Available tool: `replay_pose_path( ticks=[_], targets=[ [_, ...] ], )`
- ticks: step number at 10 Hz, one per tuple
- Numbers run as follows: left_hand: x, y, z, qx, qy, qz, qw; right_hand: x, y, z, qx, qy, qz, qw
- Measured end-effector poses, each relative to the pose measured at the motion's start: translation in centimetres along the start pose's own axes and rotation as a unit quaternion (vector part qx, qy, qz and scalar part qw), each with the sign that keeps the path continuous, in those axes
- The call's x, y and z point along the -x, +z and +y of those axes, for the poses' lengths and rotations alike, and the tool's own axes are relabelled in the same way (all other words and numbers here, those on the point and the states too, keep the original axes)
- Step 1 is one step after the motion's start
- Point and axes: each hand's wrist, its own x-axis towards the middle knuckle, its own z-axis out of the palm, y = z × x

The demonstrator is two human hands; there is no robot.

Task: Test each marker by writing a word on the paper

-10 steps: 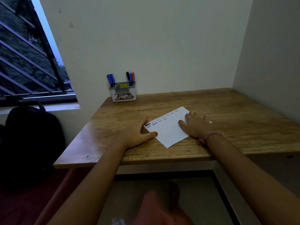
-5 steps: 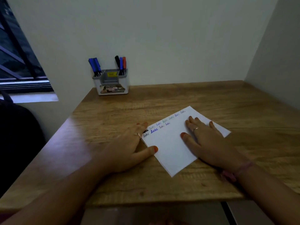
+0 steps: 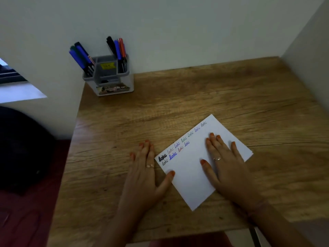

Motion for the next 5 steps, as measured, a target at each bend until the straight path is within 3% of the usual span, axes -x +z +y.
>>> replay_pose_path(
  ticks=[3,5],
  targets=[
    [-0.3,-1.3,0.9,0.043,-0.028,-0.016,0.999,-0.3,-0.9,-0.1,-0.018,0.004,-0.028,0.999],
    [-2.3,-2.1,1.2,0.081,-0.030,0.014,0.996,-2.4,-2.7,0.3,-0.068,0.030,0.036,0.997]
  ],
)
